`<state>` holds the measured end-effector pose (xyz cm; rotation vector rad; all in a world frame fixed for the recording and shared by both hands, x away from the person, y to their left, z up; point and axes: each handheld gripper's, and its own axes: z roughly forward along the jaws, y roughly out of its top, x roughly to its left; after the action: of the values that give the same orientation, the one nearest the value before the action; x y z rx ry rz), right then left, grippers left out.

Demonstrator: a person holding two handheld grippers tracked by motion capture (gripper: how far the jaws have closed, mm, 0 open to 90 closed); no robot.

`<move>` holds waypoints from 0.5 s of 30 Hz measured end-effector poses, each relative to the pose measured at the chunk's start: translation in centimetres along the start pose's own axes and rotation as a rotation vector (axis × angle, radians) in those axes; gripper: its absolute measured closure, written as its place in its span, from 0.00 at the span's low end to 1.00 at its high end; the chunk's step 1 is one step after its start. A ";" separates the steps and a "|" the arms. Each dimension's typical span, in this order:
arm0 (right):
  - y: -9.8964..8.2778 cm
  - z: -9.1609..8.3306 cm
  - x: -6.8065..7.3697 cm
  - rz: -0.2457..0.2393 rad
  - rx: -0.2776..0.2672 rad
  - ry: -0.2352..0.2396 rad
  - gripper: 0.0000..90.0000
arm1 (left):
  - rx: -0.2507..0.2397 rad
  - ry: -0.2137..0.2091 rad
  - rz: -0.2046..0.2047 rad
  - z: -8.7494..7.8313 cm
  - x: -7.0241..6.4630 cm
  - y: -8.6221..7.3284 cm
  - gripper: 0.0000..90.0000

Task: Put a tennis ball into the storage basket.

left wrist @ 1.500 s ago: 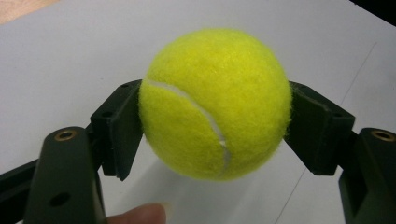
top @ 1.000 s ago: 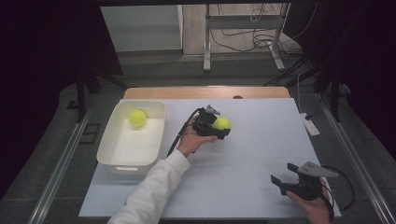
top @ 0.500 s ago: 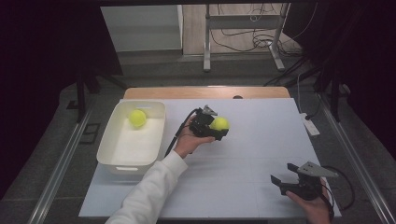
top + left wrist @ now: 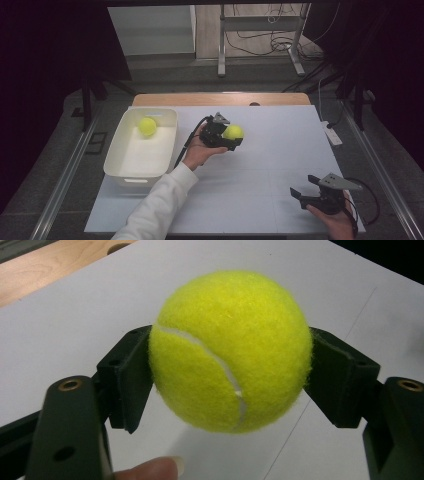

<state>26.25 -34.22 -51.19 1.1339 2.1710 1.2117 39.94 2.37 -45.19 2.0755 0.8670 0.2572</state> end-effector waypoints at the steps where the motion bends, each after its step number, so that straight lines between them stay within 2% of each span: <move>1: 0.0 0.0 0.0 0.000 0.000 0.000 0.17 | 0.000 0.000 0.000 -0.1 0.0 0.0 0.30; 15: 0.0 0.0 0.0 -0.003 0.000 -0.003 0.17 | -0.028 -0.003 0.001 -1.8 -0.1 0.1 0.30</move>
<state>26.24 -34.24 -51.18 1.1317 2.1695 1.2082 39.07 3.35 -44.00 2.0499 0.8553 0.2653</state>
